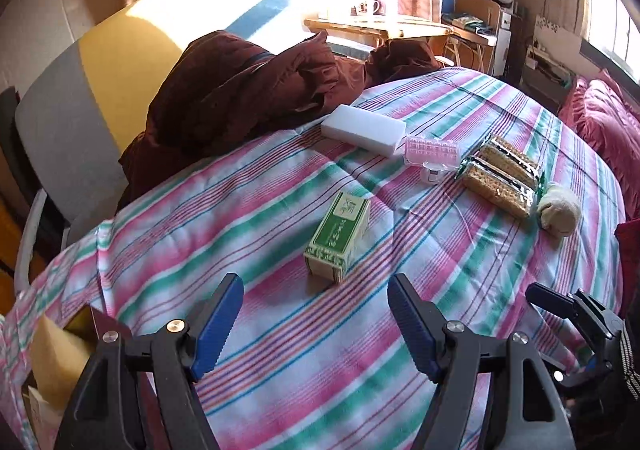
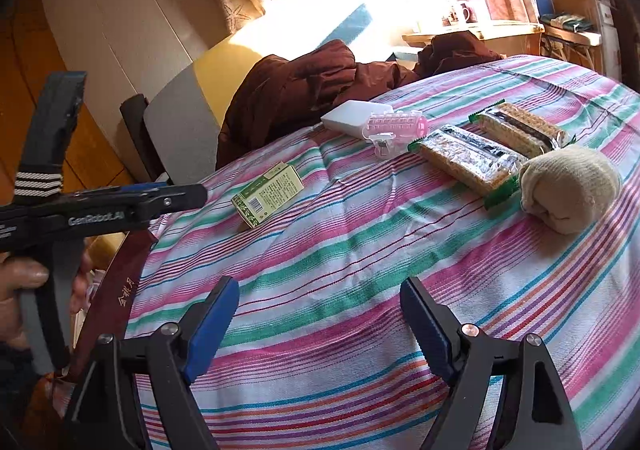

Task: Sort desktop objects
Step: 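Grasp the green essential-oil box with the left tool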

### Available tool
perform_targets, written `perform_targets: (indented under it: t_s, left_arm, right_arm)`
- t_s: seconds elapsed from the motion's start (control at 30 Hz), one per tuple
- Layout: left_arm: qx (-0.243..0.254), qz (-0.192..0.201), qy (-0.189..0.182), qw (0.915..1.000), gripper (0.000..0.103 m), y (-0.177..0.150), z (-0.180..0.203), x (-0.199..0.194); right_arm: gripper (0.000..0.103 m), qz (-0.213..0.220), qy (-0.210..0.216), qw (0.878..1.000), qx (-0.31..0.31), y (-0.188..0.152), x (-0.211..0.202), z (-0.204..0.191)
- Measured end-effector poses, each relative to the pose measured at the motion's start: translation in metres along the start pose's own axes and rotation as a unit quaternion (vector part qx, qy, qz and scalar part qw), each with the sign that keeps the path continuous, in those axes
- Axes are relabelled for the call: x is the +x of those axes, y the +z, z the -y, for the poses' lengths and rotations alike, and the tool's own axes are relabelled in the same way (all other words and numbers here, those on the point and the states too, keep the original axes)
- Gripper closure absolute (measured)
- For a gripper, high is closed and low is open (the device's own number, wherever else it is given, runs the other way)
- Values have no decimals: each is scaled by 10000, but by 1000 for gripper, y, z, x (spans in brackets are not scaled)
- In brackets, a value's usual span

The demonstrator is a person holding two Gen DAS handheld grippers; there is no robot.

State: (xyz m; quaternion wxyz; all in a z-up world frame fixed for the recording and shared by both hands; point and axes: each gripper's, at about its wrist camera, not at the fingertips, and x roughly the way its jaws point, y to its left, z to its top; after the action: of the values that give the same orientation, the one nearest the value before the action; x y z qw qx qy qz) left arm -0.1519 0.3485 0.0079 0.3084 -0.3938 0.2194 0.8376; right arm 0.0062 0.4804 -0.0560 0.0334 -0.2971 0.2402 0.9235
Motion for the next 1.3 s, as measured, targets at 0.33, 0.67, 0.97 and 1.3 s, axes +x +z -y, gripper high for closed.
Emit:
perform_targets:
  t_s: [0.33,0.67,0.97,1.3]
  left_arm:
    - [726,-303,-11,9969,27,29,17,66]
    - [62,-741,-282,9968,72,19,8,86]
    - [-630,-564,-209,9962,72,-38,23,35]
    - [-651,227,56,9976,72,-92,44,-25]
  right_arm:
    - [16,-8,425,9987,282,-1,2,12]
    - [15,-19,421,9988,258,-1,2,11]
    - [15,-38,387,9989,243,0,4,11]
    - [15,-79,375,9990,241,0,3,11]
